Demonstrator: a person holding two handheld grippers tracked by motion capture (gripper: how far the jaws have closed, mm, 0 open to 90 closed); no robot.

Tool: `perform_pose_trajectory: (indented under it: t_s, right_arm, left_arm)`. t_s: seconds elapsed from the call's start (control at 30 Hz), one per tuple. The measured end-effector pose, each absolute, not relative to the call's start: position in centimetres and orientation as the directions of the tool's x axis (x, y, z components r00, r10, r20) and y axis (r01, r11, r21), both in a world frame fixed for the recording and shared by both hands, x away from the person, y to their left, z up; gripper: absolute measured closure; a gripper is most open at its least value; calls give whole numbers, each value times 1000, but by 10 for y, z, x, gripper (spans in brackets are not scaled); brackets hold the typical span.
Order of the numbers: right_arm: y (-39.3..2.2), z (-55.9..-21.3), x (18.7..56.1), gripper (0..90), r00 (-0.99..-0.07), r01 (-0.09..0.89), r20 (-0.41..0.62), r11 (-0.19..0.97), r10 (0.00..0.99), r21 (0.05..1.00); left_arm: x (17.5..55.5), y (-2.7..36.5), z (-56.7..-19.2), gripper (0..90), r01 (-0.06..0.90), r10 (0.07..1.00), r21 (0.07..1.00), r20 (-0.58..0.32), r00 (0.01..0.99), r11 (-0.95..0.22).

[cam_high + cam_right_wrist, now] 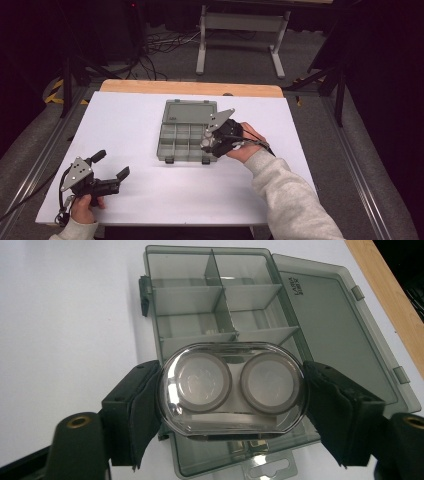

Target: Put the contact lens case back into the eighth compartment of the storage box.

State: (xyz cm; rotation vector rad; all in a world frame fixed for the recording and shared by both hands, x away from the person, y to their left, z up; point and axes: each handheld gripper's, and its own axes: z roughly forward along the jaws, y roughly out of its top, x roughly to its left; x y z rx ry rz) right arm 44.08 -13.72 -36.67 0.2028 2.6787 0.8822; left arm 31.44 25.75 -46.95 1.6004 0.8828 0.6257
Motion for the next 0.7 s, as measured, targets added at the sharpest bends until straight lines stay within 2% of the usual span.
perform_pose_trajectory:
  t_s: [0.7]
  right_arm:
    - [-142,-384,460,268,-939,71,-243,827,244,557]
  left_arm:
    - [314,257,-469,1,209,814,975,-64,577,-72]
